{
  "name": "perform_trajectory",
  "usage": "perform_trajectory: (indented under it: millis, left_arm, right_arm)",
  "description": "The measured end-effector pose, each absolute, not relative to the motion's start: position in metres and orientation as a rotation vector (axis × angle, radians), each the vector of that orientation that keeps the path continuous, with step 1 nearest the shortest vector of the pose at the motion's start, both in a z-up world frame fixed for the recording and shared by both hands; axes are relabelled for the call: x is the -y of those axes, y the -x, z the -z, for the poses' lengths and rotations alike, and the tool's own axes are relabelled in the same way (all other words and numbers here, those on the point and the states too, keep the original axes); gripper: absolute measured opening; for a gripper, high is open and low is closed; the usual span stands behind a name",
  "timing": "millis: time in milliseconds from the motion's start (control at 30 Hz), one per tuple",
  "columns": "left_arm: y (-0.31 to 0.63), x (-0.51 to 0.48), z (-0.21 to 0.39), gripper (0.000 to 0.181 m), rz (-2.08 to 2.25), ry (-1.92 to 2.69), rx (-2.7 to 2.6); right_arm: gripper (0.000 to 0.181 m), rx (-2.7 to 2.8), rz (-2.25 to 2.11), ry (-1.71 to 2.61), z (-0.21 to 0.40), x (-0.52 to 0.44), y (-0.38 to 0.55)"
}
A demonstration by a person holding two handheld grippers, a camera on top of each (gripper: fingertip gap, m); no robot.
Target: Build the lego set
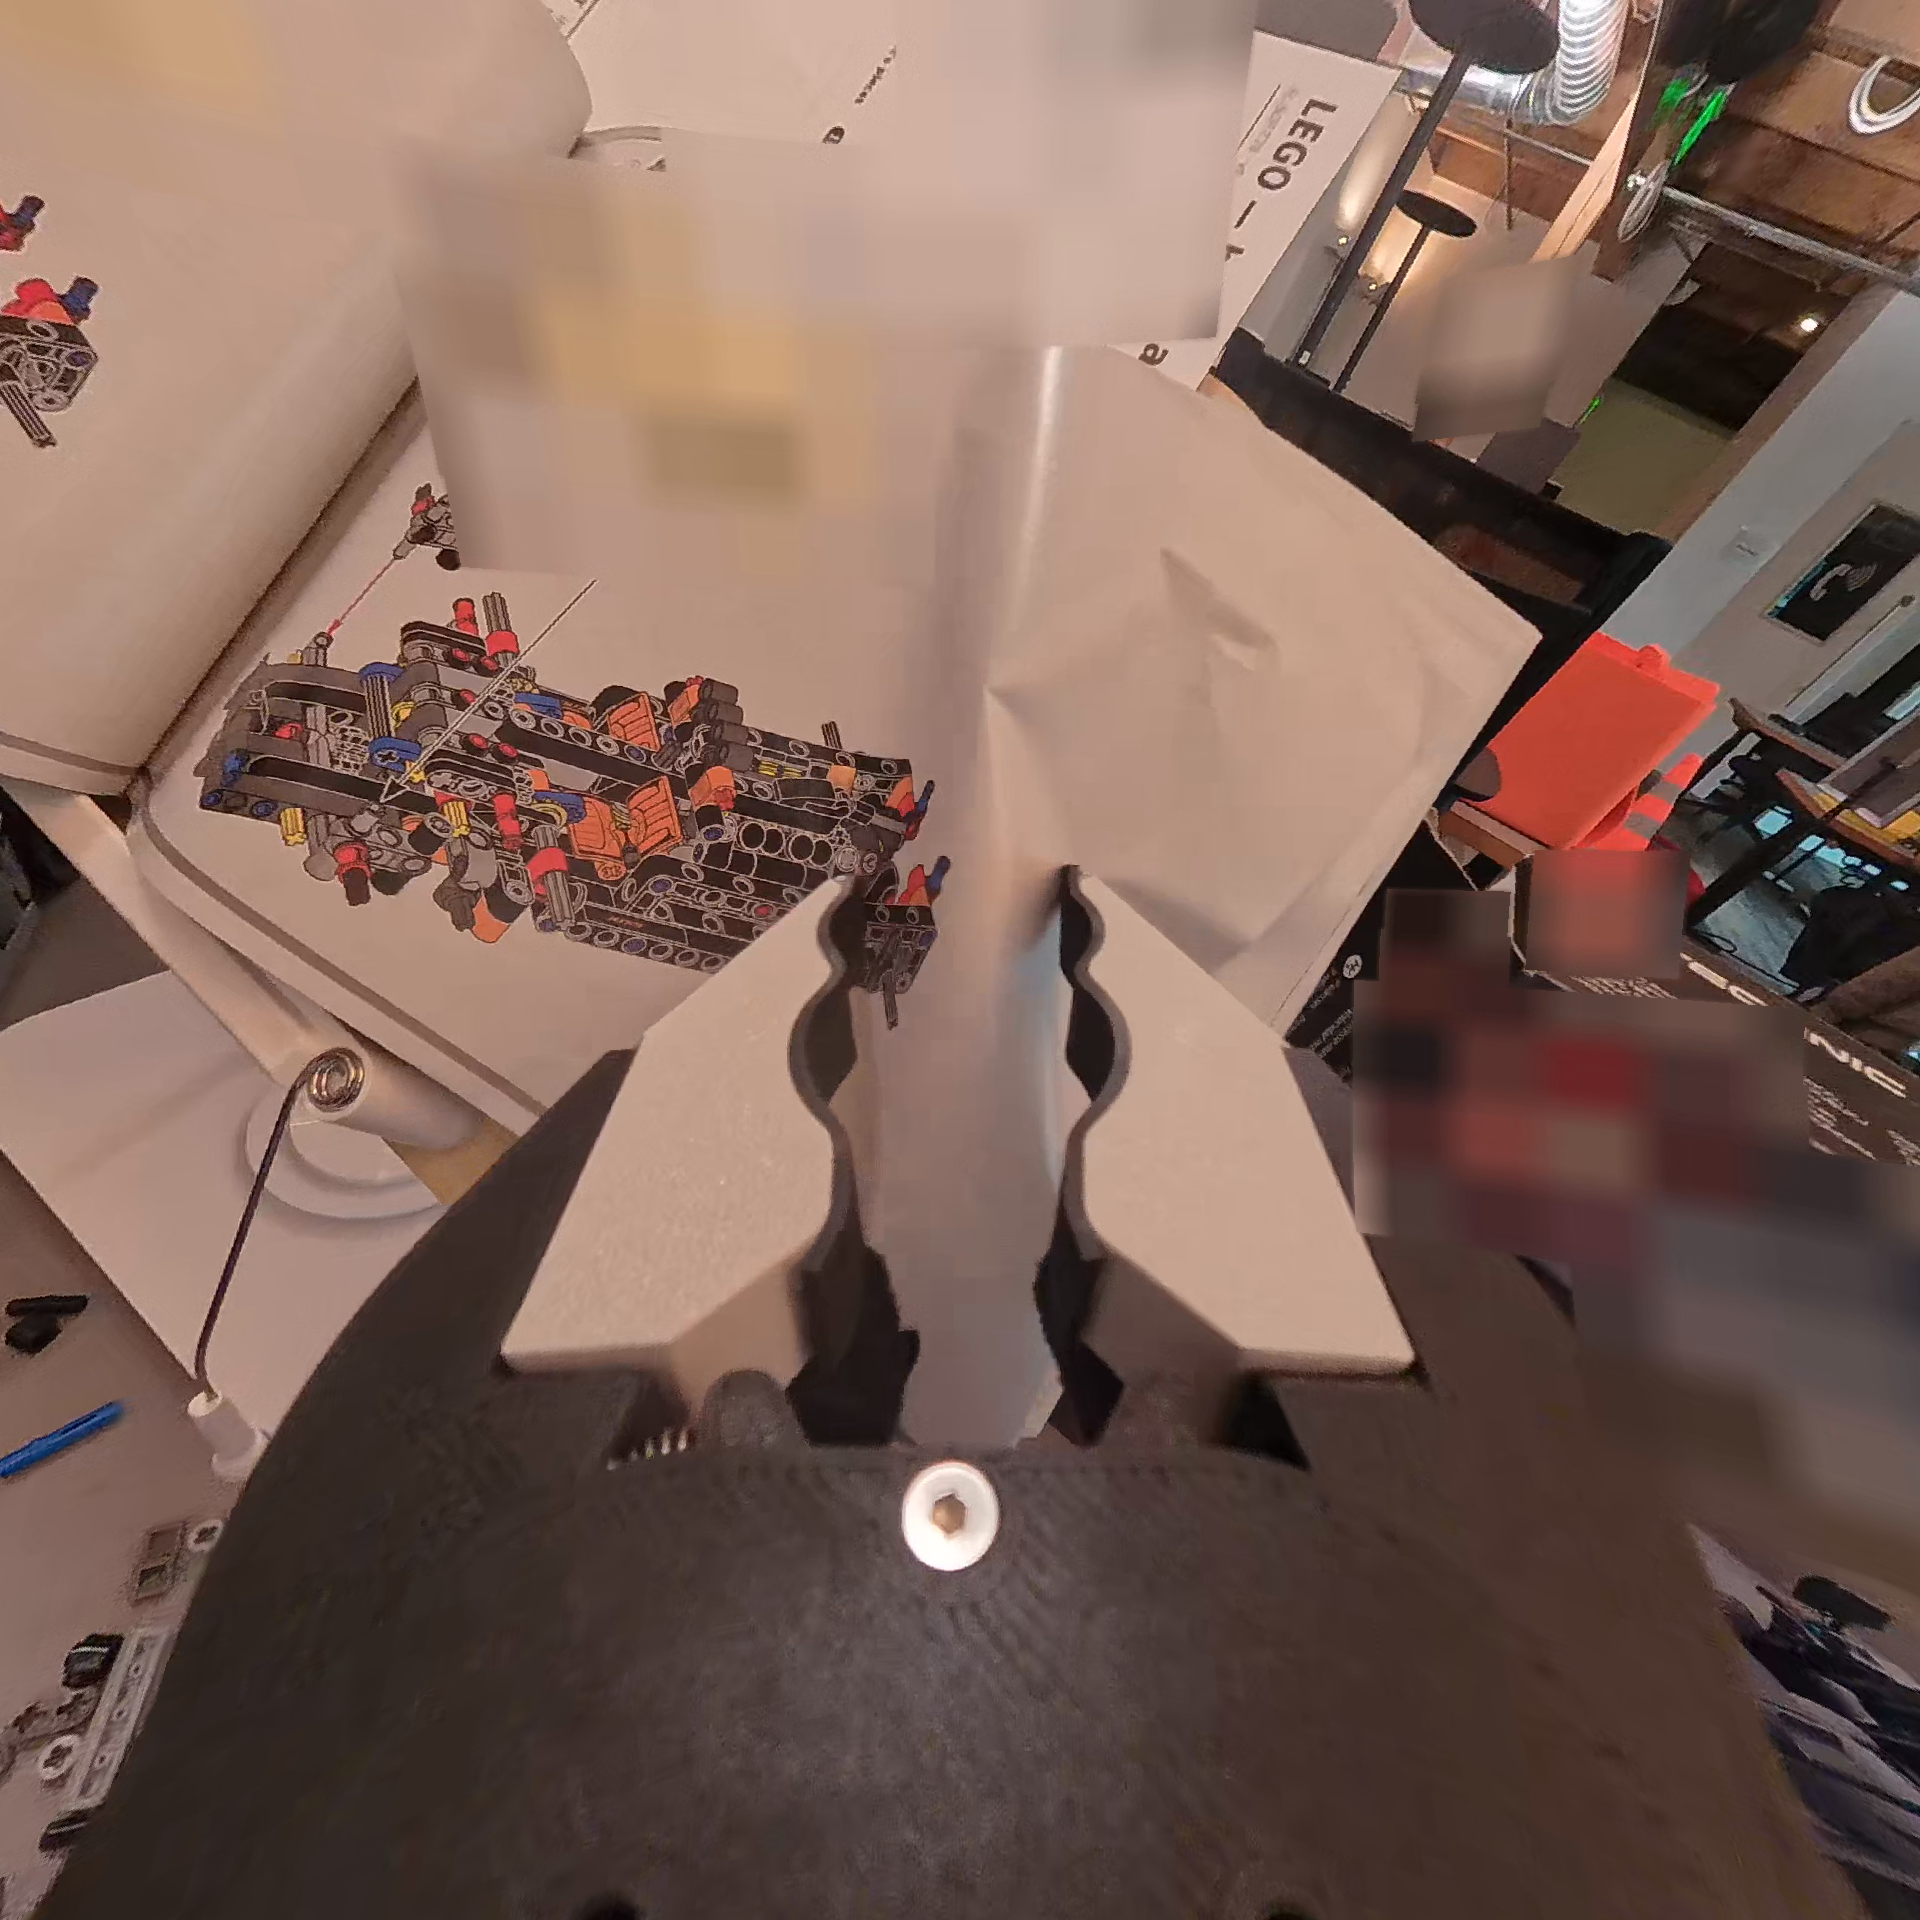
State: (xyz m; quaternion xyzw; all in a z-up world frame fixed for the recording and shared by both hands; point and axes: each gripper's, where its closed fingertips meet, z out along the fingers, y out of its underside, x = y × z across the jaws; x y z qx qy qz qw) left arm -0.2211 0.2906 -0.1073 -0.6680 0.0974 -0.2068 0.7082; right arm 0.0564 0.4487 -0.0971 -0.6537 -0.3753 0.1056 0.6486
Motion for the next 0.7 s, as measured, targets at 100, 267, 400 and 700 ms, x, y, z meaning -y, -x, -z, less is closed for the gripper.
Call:
perform_trajectory:
  millis: [100,267,400,700]
  left_arm:
    - [0.220,-0.291,0.109,0.000,0.453,1.489,-0.223]
    - [0.220,-0.292,0.110,0.000,0.433,1.499,-0.232]
    - [0.221,-0.293,0.112,0.000,0.414,1.510,-0.231]
    - [0.231,-0.295,0.116,0.000,0.376,1.528,-0.204]
  right_arm:
    - [0.021,0.860,-0.221,1.475,0.096,-0.448,-0.058]
    - [0.005,0.870,-0.222,1.453,0.091,-0.442,-0.056]
    - [0.001,0.885,-0.246,1.413,0.078,-0.432,-0.053]
    - [0.000,0.881,-0.396,1.396,0.061,-0.418,-0.050]
